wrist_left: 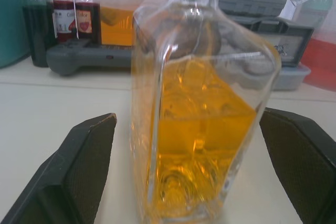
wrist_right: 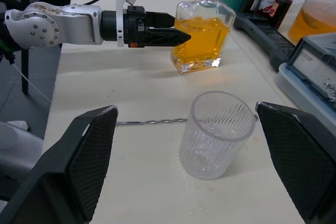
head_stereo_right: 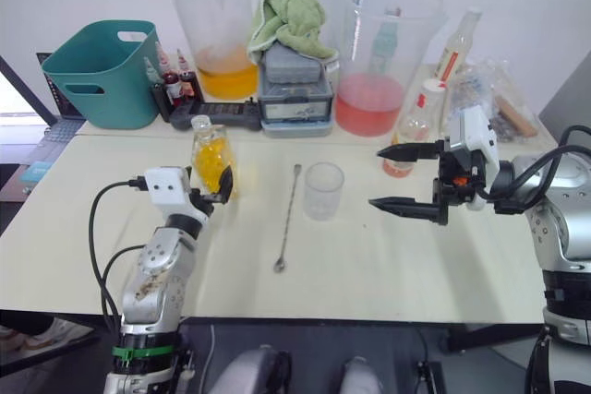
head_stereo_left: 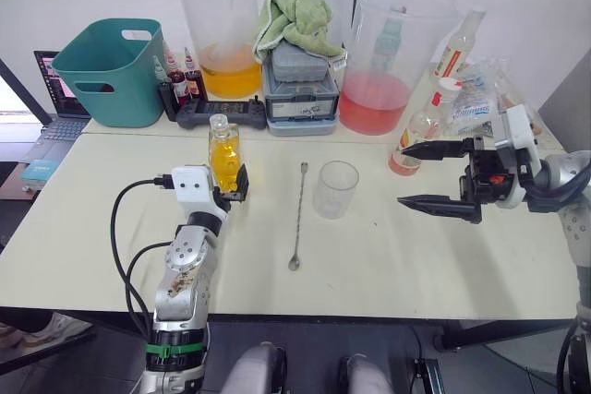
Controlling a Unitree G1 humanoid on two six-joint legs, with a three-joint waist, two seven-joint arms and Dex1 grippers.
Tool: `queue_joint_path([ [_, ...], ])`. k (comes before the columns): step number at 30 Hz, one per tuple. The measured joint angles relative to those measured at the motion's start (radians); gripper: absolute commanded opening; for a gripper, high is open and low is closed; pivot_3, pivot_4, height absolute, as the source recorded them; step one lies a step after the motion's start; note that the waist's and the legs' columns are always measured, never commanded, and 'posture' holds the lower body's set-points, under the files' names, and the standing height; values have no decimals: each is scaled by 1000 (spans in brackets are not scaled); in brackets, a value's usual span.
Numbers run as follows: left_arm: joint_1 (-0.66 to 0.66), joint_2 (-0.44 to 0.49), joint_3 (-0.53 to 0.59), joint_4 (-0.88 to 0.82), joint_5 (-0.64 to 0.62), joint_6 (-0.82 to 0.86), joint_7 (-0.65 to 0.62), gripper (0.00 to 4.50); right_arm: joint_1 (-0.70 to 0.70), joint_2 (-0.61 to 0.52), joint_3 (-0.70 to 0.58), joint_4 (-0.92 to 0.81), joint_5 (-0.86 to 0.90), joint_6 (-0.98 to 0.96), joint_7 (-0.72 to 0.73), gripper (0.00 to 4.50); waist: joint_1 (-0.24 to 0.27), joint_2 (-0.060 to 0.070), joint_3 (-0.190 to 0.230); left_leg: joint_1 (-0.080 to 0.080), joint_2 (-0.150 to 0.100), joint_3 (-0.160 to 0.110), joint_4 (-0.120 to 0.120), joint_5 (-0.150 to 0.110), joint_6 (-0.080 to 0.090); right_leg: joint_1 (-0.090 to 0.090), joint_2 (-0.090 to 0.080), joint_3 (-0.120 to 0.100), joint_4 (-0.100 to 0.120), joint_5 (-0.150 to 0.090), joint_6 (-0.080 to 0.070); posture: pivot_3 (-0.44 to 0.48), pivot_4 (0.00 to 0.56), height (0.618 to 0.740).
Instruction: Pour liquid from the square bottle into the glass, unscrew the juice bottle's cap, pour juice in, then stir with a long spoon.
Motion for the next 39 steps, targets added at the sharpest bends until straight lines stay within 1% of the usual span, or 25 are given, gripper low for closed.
queue_joint_path([
  [3,-60,9,2,56,8,-1,5,4500,17,4,0,-3,0,-8,-7,4465,0,0,0,-2,0,0,1,2,-3,0,0,0,0,1,1,0,150,740],
  [6,-88,10,6,86,13,-9,20,4500,17,4,0,-3,0,-19,-13,4465,-1,0,0,-2,0,0,1,2,-3,-1,0,0,-1,2,1,0,150,740],
  [10,-132,15,3,145,44,-15,42,3339,16,21,1,-3,0,-26,-24,4500,-2,0,0,-2,0,0,1,2,-4,0,0,0,0,2,1,0,150,740],
  [11,-148,17,3,160,50,-15,48,2986,16,25,3,-3,0,-27,-29,4500,-2,0,0,-2,0,0,1,2,-4,0,0,0,0,2,1,0,150,740],
  [12,-158,18,5,168,51,-13,52,2827,16,30,5,-3,0,-29,-33,4500,-2,0,0,-2,0,0,1,2,-4,0,0,0,0,3,1,0,150,740],
  [18,-159,25,-3,167,53,-10,57,2827,16,36,7,-4,-1,-29,-39,4500,1,0,0,-2,-1,0,1,2,-3,-1,0,0,-2,5,2,0,150,740],
  [22,-145,59,3,138,41,19,33,2827,9,47,8,-4,0,-29,-46,4500,-4,0,0,-3,-1,0,1,2,-4,-1,0,1,-1,5,2,0,150,740],
  [24,-129,93,17,111,2,42,-21,2827,5,48,11,-3,0,-28,-45,4500,-10,0,0,-5,-1,0,1,3,-4,-1,0,1,-1,5,2,0,150,740],
  [25,-108,137,23,87,-39,56,-92,2827,1,50,15,-3,3,-23,-43,4500,-13,-1,0,-5,-1,0,1,3,-4,-2,0,1,-1,5,1,0,150,740],
  [26,-92,163,25,73,-65,60,-141,2827,-3,52,18,-2,7,-19,-40,4500,-13,0,0,-5,-1,0,1,3,-4,-2,0,1,-1,5,1,0,150,740],
  [29,-53,244,29,45,-116,67,-264,2827,-22,59,34,-3,21,-3,-35,4500,-14,-1,1,-6,-1,0,1,3,-4,-3,1,0,-1,5,1,0,150,740],
  [31,-18,315,33,21,-160,69,-368,2827,-29,59,39,-3,34,20,-30,4500,-15,-1,1,-6,-1,0,1,3,-4,-6,1,0,-2,5,1,0,150,740],
  [34,35,398,42,-24,-235,79,-510,2827,-34,58,45,-3,60,65,-14,4500,-11,-1,1,-6,-1,0,1,2,-4,-6,0,0,-2,5,1,0,150,740],
  [37,61,449,34,-70,-295,106,-629,2827,-34,58,48,-8,72,100,-8,4500,-7,-2,2,-6,-1,0,1,2,-4,-5,0,0,-2,5,2,0,150,740],
  [39,62,473,24,-96,-323,119,-682,2827,-34,58,48,-24,83,114,-8,4500,-8,-2,2,-6,-1,0,1,2,-4,-6,0,0,-2,5,2,0,150,740],
])
